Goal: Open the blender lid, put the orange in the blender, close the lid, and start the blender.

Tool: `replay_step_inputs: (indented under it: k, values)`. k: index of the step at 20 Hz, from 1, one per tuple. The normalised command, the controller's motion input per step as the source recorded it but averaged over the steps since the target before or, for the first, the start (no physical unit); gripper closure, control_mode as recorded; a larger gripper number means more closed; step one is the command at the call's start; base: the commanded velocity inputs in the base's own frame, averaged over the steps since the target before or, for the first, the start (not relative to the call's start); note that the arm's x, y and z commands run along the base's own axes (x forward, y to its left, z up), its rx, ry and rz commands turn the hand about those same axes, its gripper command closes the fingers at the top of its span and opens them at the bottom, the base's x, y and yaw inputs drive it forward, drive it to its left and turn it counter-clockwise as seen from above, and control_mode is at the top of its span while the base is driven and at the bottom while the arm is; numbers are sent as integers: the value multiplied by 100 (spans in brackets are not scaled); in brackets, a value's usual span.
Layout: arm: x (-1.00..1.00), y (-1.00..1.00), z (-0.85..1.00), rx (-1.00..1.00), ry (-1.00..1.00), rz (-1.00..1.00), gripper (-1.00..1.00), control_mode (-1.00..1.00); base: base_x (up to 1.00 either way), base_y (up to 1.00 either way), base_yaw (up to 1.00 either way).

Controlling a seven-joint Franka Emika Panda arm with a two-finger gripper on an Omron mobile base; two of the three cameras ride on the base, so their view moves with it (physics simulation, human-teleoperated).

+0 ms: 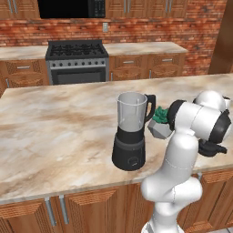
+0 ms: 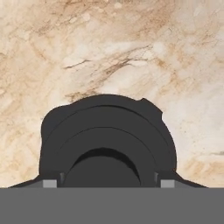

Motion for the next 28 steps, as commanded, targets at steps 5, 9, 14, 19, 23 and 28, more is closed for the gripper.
replay_step_inputs:
  k: [5,9,14,19,23,28]
  values:
    - [-14,22,15,0,0,0,100,-100,0,0,0]
    - [-15,11,77,-1,-1,0,100,-100,0,0,0]
    - [-21,17,100,-6,-7,0,100,-100,0,0,0]
    - [-23,20,100,-7,-4,0,100,-100,0,0,0]
    - [-26,31,100,-4,0,0,100,-100,0,0,0]
    - [-26,44,100,-7,0,0,100,-100,0,0,0]
